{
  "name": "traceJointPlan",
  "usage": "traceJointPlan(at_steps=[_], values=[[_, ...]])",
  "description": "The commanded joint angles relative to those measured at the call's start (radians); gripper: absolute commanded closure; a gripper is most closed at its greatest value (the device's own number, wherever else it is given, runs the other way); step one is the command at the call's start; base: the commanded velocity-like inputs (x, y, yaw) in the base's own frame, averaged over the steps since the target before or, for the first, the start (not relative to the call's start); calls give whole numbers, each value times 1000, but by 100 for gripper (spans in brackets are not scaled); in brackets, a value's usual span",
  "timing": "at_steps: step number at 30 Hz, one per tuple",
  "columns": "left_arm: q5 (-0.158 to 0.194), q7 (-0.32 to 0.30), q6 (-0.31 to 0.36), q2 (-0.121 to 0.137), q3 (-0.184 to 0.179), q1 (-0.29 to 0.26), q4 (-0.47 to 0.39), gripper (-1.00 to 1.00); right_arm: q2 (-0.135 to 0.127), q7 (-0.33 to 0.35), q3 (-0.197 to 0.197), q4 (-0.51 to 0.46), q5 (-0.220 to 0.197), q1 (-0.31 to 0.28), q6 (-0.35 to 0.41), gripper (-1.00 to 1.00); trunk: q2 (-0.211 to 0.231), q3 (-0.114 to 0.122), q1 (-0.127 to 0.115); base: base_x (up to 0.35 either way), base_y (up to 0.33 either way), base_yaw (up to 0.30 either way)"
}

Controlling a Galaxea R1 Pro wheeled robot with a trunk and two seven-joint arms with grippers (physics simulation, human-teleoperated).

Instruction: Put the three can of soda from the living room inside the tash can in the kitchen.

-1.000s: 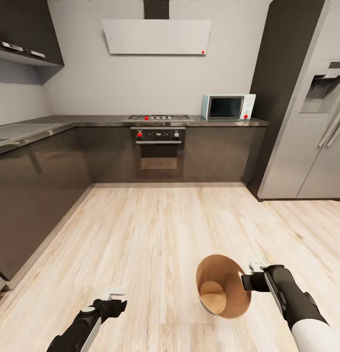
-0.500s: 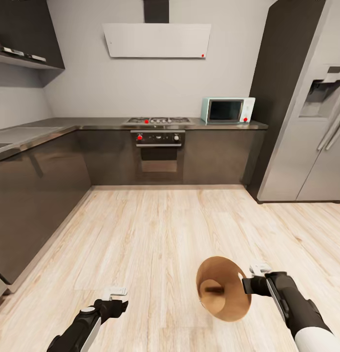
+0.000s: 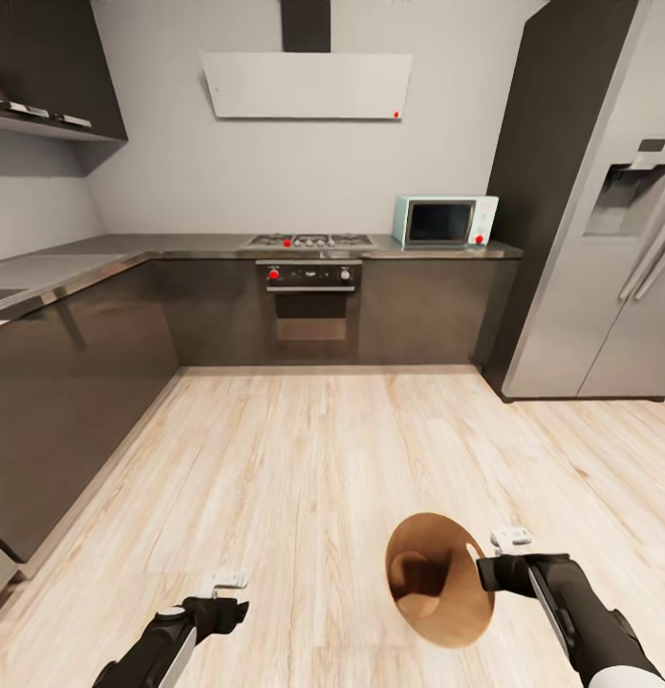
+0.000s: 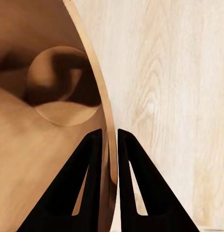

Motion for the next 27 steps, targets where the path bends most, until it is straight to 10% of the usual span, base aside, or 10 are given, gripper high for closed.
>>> traceJointPlan(at_steps=[1,14,27], values=[[0,0,1,0,0,0,0,-100,0,10,-5,-1,-15,1,1,100,7,3,-4,0,0,0],[0,3,-12,2,3,7,-4,-100,0,28,-17,-6,-10,58,-59,100,98,44,-54,0,0,0],[-4,31,-162,37,4,75,58,-100,-18,23,-18,-1,-9,152,-172,100,189,85,-104,0,0,0]])
